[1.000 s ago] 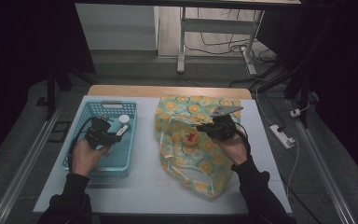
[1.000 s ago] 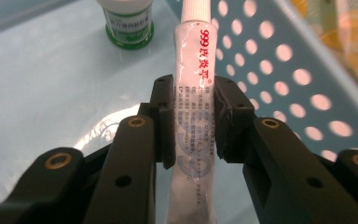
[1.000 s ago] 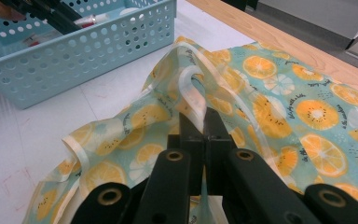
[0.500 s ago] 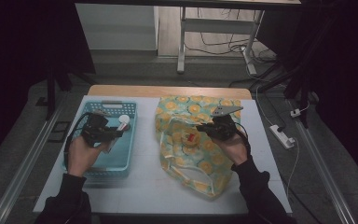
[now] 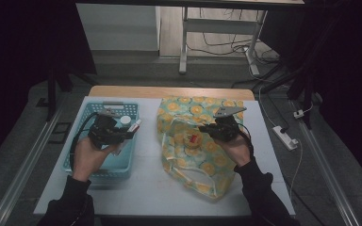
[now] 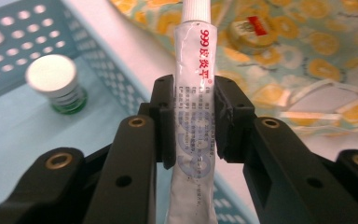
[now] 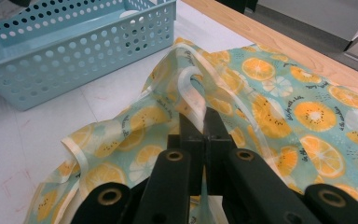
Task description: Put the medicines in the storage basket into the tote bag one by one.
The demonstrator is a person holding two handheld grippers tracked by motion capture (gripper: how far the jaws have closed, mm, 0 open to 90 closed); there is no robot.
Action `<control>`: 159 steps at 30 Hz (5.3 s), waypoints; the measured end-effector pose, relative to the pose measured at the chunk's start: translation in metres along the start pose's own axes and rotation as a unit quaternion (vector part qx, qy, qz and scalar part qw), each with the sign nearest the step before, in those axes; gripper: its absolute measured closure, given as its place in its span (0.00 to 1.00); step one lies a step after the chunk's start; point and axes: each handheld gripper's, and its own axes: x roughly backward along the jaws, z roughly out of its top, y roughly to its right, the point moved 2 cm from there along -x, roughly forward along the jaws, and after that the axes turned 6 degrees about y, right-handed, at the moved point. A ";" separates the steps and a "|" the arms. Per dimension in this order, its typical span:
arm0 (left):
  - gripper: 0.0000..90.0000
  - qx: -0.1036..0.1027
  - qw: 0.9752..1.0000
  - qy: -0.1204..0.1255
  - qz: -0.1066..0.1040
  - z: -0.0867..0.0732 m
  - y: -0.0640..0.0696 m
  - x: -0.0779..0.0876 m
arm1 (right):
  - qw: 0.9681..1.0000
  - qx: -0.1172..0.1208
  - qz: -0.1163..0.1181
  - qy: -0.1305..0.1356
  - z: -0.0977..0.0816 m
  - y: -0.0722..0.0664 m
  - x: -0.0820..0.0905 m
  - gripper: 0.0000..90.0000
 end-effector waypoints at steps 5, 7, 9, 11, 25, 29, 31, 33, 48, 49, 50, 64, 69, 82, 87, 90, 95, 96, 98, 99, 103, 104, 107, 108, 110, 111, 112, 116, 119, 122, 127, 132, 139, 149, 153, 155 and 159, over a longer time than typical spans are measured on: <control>0.79 -0.005 1.000 -0.005 -0.021 0.004 0.012 -0.007 | 1.000 0.000 0.000 0.002 0.001 -0.001 0.001 1.00; 0.79 -0.007 1.000 -0.007 -0.029 0.005 0.016 -0.011 | 1.000 0.001 0.000 0.003 0.001 -0.001 0.001 1.00; 0.79 -0.007 0.999 -0.006 -0.038 0.007 0.021 -0.014 | 1.000 0.001 0.000 0.004 0.001 -0.001 0.001 1.00; 0.79 -0.012 0.999 -0.008 -0.047 0.008 0.026 -0.018 | 1.000 0.001 0.000 0.005 0.002 -0.001 0.002 1.00; 0.79 -0.027 0.996 -0.026 -0.087 0.019 0.053 -0.050 | 1.000 0.002 0.000 0.006 0.002 -0.001 0.002 1.00; 0.79 -0.028 0.995 -0.033 -0.093 0.023 0.059 -0.059 | 1.000 0.001 0.000 0.008 0.003 -0.001 0.002 1.00; 0.79 -0.031 0.994 -0.037 -0.096 0.024 0.062 -0.064 | 1.000 0.001 0.001 0.009 0.003 -0.001 0.002 1.00; 0.79 -0.035 0.994 -0.041 -0.098 0.025 0.066 -0.070 | 1.000 -0.001 0.000 0.010 0.003 -0.001 0.003 1.00; 0.79 -0.046 0.992 -0.054 -0.106 0.036 0.079 -0.108 | 1.000 0.000 0.002 0.012 0.004 -0.002 0.004 1.00; 0.79 -0.047 0.992 -0.055 -0.107 0.037 0.080 -0.110 | 1.000 0.001 0.002 0.014 0.004 -0.002 0.004 1.00; 0.79 -0.047 0.992 -0.055 -0.107 0.039 0.081 -0.113 | 1.000 0.001 0.003 0.014 0.005 -0.003 0.004 1.00; 0.79 -0.048 0.993 -0.045 -0.097 0.057 0.086 -0.145 | 1.000 0.001 0.003 0.017 0.005 -0.003 0.003 1.00; 0.79 -0.049 0.994 -0.038 -0.092 0.061 0.087 -0.156 | 1.000 0.003 0.003 0.016 0.006 -0.004 0.003 1.00; 0.79 -0.043 0.996 -0.027 -0.068 0.068 0.078 -0.178 | 1.000 0.003 0.005 0.015 0.005 -0.005 0.002 1.00; 0.79 -0.038 0.997 -0.021 -0.062 0.069 0.074 -0.186 | 1.000 0.003 0.004 0.013 0.005 -0.005 0.000 1.00; 0.79 -0.032 0.997 -0.019 -0.060 0.070 0.070 -0.191 | 1.000 0.001 0.003 0.013 0.005 -0.005 0.000 1.00; 0.79 -0.030 0.998 -0.021 -0.048 0.071 0.064 -0.198 | 1.000 0.000 0.001 0.012 0.004 -0.004 0.000 1.00; 0.79 -0.028 0.998 -0.022 -0.048 0.071 0.063 -0.200 | 1.000 0.000 0.001 0.011 0.004 -0.004 0.000 1.00; 0.79 -0.024 0.998 -0.021 -0.053 0.071 0.061 -0.203 | 1.000 0.000 0.000 0.011 0.004 -0.004 -0.001 1.00; 0.79 -0.021 0.998 -0.019 -0.054 0.071 0.060 -0.204 | 1.000 -0.001 0.000 0.011 0.004 -0.004 -0.001 1.00; 0.79 -0.021 0.998 -0.018 -0.050 0.071 0.058 -0.209 | 1.000 -0.001 -0.001 0.010 0.003 -0.003 -0.002 1.00; 0.79 -0.020 0.998 -0.018 -0.051 0.071 0.057 -0.210 | 1.000 -0.001 -0.001 0.010 0.003 -0.003 -0.002 1.00; 0.79 -0.021 0.998 -0.018 -0.050 0.071 0.057 -0.213 | 1.000 -0.002 -0.002 0.009 0.003 -0.003 -0.003 1.00; 0.79 -0.020 0.998 -0.017 -0.050 0.071 0.057 -0.214 | 1.000 -0.002 -0.002 0.009 0.003 -0.003 -0.003 1.00; 0.78 -0.020 0.998 -0.016 -0.054 0.072 0.057 -0.216 | 1.000 -0.002 -0.001 0.009 0.003 -0.003 -0.003 1.00; 0.78 -0.023 0.998 -0.017 -0.056 0.072 0.057 -0.217 | 1.000 -0.002 -0.001 0.009 0.003 -0.003 -0.003 1.00; 0.78 -0.023 0.998 -0.017 -0.058 0.072 0.058 -0.218 | 1.000 -0.002 -0.001 0.009 0.003 -0.003 -0.003 1.00; 0.71 -0.028 0.998 -0.008 -0.060 0.073 0.059 -0.216 | 1.000 -0.002 -0.001 0.009 0.003 -0.002 -0.002 1.00; 0.65 -0.038 0.998 -0.009 -0.056 0.074 0.060 -0.212 | 1.000 -0.002 -0.002 0.012 0.003 -0.002 -0.001 1.00; 0.59 -0.050 0.997 -0.017 -0.051 0.075 0.061 -0.208 | 1.000 -0.002 -0.003 0.012 0.004 -0.002 0.000 1.00; 0.49 -0.062 0.997 -0.030 -0.045 0.074 0.065 -0.201 | 1.000 -0.001 -0.002 0.011 0.004 -0.002 0.000 1.00; 0.40 -0.068 0.996 -0.038 -0.047 0.073 0.068 -0.192 | 1.000 -0.002 -0.002 0.012 0.004 -0.002 0.000 1.00; 0.29 -0.068 0.995 -0.035 -0.063 0.070 0.074 -0.178 | 1.000 -0.002 -0.001 0.011 0.004 -0.003 0.000 1.00; 0.19 -0.038 0.994 -0.030 -0.099 0.064 0.072 -0.157 | 1.000 0.000 0.000 0.012 0.004 -0.003 0.000 1.00; 0.15 -0.030 0.992 -0.028 -0.121 0.062 0.069 -0.148 | 1.000 0.000 0.001 0.011 0.004 -0.004 0.000 1.00; 0.11 -0.032 0.991 -0.026 -0.125 0.060 0.068 -0.143 | 1.000 -0.001 0.001 0.011 0.004 -0.004 0.000 1.00; 0.05 -0.037 0.990 -0.023 -0.134 0.058 0.063 -0.135 | 1.000 -0.001 0.000 0.011 0.004 -0.003 0.000 1.00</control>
